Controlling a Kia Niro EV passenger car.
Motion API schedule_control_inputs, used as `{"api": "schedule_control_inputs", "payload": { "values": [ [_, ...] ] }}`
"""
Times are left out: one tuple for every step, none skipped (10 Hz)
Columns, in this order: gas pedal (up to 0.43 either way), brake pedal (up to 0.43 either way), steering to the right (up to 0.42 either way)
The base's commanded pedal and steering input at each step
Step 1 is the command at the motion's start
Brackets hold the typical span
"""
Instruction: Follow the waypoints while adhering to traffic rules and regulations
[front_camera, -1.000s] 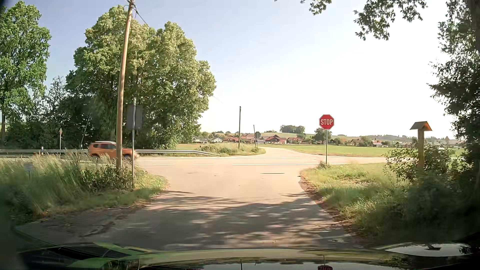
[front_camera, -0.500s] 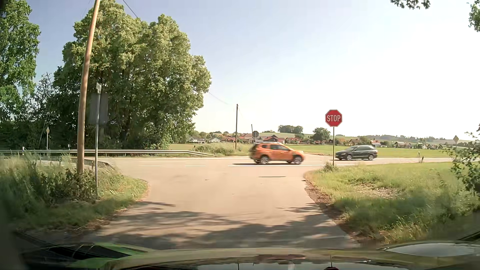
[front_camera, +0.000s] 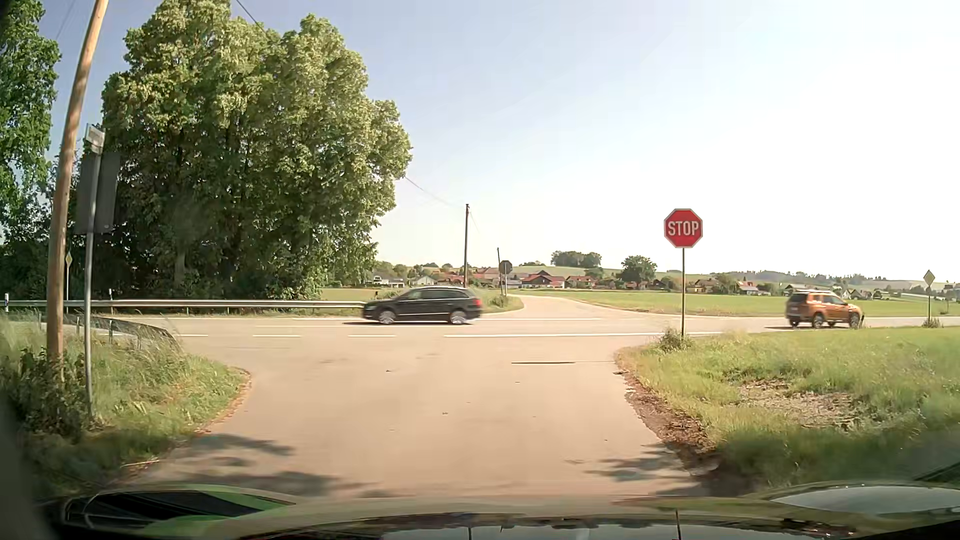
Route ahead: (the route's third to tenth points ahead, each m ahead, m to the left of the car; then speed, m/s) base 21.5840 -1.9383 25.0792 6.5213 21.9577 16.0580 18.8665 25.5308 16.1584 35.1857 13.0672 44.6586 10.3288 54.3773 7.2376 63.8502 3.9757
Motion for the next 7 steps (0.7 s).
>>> {"api": "schedule_control_inputs", "payload": {
  "values": [
    [0.000,0.000,0.018],
    [0.000,0.000,0.018],
    [0.000,0.000,0.018],
    [0.000,0.000,0.018],
    [0.000,0.000,0.018],
    [0.000,0.000,0.018],
    [0.000,0.000,0.019]
  ]
}}
